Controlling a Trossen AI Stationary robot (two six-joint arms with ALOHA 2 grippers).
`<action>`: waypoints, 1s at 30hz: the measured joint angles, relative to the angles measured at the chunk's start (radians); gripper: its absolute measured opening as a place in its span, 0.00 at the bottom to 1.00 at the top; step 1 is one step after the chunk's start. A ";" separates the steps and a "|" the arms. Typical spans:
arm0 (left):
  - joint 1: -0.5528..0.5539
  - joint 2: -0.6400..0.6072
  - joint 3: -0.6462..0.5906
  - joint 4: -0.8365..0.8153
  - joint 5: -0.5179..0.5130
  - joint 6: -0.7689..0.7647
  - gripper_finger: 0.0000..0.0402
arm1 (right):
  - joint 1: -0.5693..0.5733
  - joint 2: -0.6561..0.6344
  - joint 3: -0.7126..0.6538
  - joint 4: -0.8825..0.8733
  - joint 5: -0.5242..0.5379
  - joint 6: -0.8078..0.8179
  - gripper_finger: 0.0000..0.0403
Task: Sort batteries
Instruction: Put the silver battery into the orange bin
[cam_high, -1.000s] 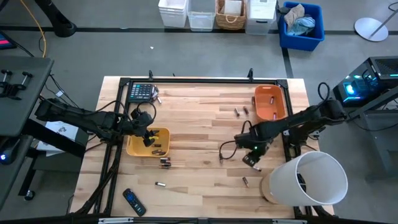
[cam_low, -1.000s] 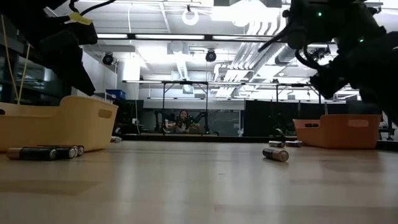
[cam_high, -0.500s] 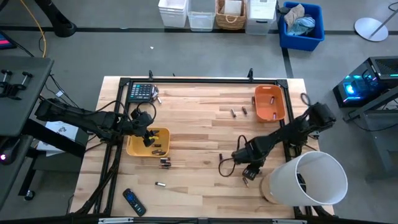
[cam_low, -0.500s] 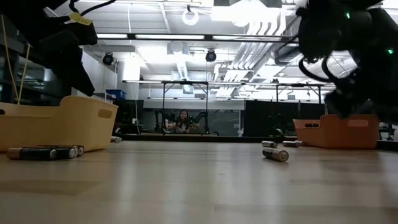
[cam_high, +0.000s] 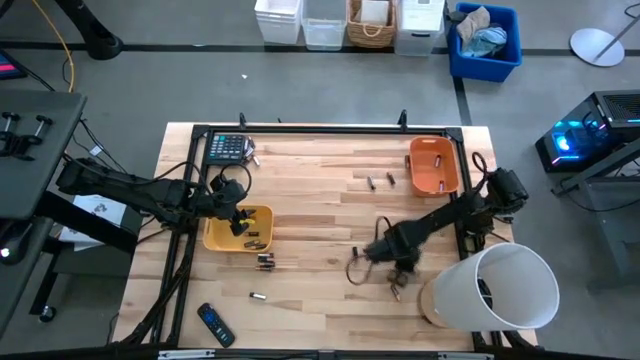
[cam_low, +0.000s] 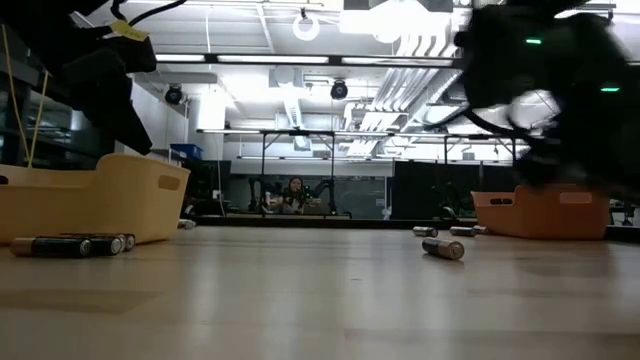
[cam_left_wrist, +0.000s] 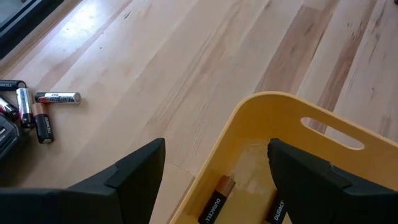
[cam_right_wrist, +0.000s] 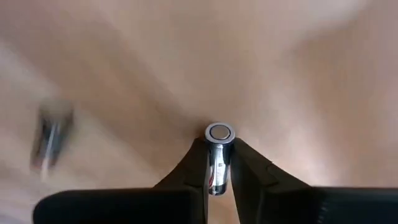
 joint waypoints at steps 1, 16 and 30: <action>0.000 0.000 0.000 0.001 -0.001 0.006 0.67 | -0.026 -0.005 0.029 -0.019 0.046 -0.023 0.08; 0.000 0.000 0.000 -0.005 0.014 0.014 0.67 | -0.682 -0.117 0.302 -0.285 0.716 -0.135 0.08; 0.000 0.000 0.011 -0.029 0.025 0.020 0.67 | -0.977 -0.149 0.160 -0.253 0.697 -0.138 0.43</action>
